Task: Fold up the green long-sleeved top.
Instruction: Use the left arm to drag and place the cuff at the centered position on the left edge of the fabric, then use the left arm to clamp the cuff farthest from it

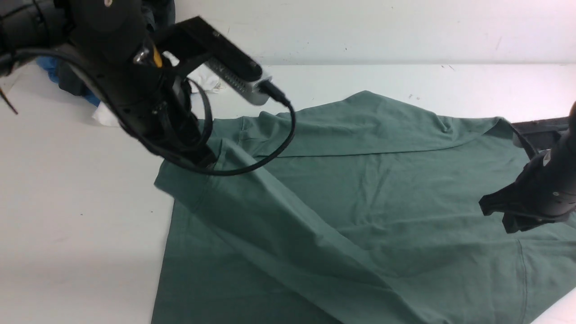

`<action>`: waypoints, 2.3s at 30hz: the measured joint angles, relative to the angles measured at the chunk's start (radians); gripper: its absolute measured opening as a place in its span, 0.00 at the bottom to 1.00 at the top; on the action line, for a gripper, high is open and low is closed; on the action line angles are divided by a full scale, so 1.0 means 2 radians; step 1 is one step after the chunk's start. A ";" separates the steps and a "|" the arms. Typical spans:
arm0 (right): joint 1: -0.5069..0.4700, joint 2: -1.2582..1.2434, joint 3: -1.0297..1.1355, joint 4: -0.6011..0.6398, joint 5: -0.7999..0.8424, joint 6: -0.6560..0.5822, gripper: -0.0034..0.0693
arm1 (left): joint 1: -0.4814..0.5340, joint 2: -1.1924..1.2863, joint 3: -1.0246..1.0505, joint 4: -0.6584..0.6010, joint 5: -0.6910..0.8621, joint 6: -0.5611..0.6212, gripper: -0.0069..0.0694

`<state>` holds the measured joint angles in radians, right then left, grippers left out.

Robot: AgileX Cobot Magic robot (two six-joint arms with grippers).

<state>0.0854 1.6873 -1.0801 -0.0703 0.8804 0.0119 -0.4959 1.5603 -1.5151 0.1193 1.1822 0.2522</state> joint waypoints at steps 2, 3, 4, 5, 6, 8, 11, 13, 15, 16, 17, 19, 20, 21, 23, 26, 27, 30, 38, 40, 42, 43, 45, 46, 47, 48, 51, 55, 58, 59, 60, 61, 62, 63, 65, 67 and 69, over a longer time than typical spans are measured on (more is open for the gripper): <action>0.000 -0.003 0.000 0.000 0.000 0.000 0.27 | -0.004 0.015 -0.027 0.001 0.008 0.000 0.12; 0.000 -0.006 0.000 0.000 0.000 0.000 0.28 | -0.004 0.032 -0.051 0.002 0.017 0.000 0.12; 0.000 -0.009 0.000 0.000 0.000 0.000 0.29 | -0.003 0.046 -0.067 0.002 0.023 0.000 0.12; 0.000 -0.009 0.000 0.000 0.000 -0.001 0.29 | -0.003 0.049 -0.070 0.003 0.023 0.000 0.12; 0.000 -0.015 0.000 0.000 0.001 -0.001 0.30 | 0.001 0.069 -0.091 0.004 0.026 0.000 0.12; 0.000 -0.027 0.000 -0.001 0.005 -0.001 0.30 | 0.012 0.100 -0.117 0.004 0.026 0.000 0.12; 0.000 -0.045 -0.001 -0.006 0.016 -0.001 0.31 | 0.026 0.131 -0.138 0.003 0.026 0.000 0.12; 0.000 -0.069 -0.008 -0.010 0.030 -0.001 0.31 | 0.050 0.160 -0.151 -0.007 0.026 -0.001 0.12; 0.000 -0.088 -0.015 -0.011 0.035 -0.001 0.31 | 0.063 0.178 -0.157 -0.016 0.026 -0.001 0.12; 0.000 -0.100 -0.019 -0.011 0.038 -0.001 0.32 | 0.068 0.184 -0.160 -0.019 0.026 0.001 0.12; 0.000 -0.109 -0.022 -0.011 0.039 -0.001 0.32 | 0.069 0.187 -0.162 -0.021 0.026 0.001 0.12; 0.000 -0.122 -0.028 -0.012 0.041 -0.001 0.32 | 0.062 0.188 -0.176 -0.028 0.028 0.008 0.12; 0.000 -0.124 -0.031 -0.012 0.043 -0.001 0.33 | 0.056 0.188 -0.189 -0.028 0.029 0.012 0.12; 0.000 -0.125 -0.032 -0.012 0.043 -0.001 0.33 | 0.054 0.188 -0.191 -0.029 0.029 0.013 0.12; 0.000 -0.126 -0.039 -0.013 0.046 -0.001 0.34 | 0.028 0.186 -0.228 -0.031 0.029 0.019 0.12; 0.000 -0.126 -0.042 -0.018 0.049 -0.001 0.38 | -0.009 0.177 -0.284 -0.034 0.032 0.024 0.12; 0.000 -0.126 -0.042 -0.020 0.049 -0.001 0.39 | -0.017 0.175 -0.298 -0.037 0.032 0.026 0.12; -0.006 -0.126 -0.042 -0.026 0.050 -0.001 0.42 | -0.025 0.166 -0.331 -0.045 0.034 0.026 0.12; -0.025 -0.126 -0.042 -0.026 0.056 0.001 0.45 | 0.041 0.170 -0.262 -0.060 0.035 0.021 0.12; -0.025 -0.126 -0.042 -0.026 0.057 0.001 0.45 | 0.069 0.187 -0.216 -0.069 0.035 0.021 0.12; -0.025 -0.126 -0.042 -0.026 0.057 0.001 0.45 | 0.086 0.208 -0.188 -0.072 0.035 0.021 0.12; -0.025 -0.126 -0.042 -0.026 0.056 0.001 0.45 | 0.093 0.223 -0.175 -0.072 0.035 0.020 0.12; -0.025 -0.126 -0.042 -0.026 0.056 0.001 0.45 | 0.100 0.248 -0.162 -0.073 0.034 0.020 0.12; -0.025 -0.126 -0.042 -0.025 0.056 0.001 0.45 | 0.101 0.259 -0.159 -0.073 0.032 0.020 0.12; -0.025 -0.126 -0.042 -0.024 0.056 0.000 0.45 | 0.101 0.268 -0.158 -0.074 0.030 0.020 0.12; -0.025 -0.126 -0.042 -0.024 0.056 0.000 0.45 | 0.101 0.274 -0.157 -0.074 0.027 0.020 0.12; -0.025 -0.126 -0.042 -0.023 0.053 0.000 0.45 | 0.101 0.290 -0.157 -0.075 0.023 0.020 0.12; -0.025 -0.126 -0.042 -0.023 0.053 -0.001 0.45 | 0.101 0.309 -0.157 -0.053 0.022 0.011 0.12; -0.025 -0.126 -0.042 -0.023 0.051 -0.001 0.45 | 0.101 0.315 -0.157 -0.031 0.022 -0.002 0.15; -0.025 -0.126 -0.042 -0.023 0.050 -0.001 0.45 | 0.101 0.316 -0.157 -0.025 0.022 -0.007 0.16; -0.025 -0.126 -0.042 -0.023 0.048 -0.001 0.45 | 0.101 0.317 -0.157 -0.021 0.022 -0.012 0.18; -0.025 -0.126 -0.042 -0.023 0.045 -0.001 0.45 | 0.102 0.317 -0.157 -0.017 0.022 -0.017 0.21; -0.025 -0.126 -0.042 -0.023 0.044 -0.001 0.45 | 0.104 0.317 -0.157 -0.015 0.022 -0.019 0.23; -0.025 -0.126 -0.042 -0.023 0.040 -0.001 0.45 | 0.109 0.317 -0.157 -0.015 0.022 -0.021 0.28; -0.025 -0.126 -0.042 -0.023 0.036 -0.001 0.45 | 0.119 0.317 -0.157 -0.014 0.022 -0.028 0.36; -0.025 -0.126 -0.042 -0.023 0.032 -0.001 0.45 | 0.129 0.317 -0.157 -0.010 0.022 -0.037 0.44; -0.025 -0.126 -0.042 -0.023 0.028 -0.001 0.45 | 0.136 0.317 -0.165 -0.008 0.022 -0.046 0.52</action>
<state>0.0357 1.4351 -1.1649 -0.1158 0.9364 0.0091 -0.2232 2.1948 -1.8459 0.1040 1.2259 0.1612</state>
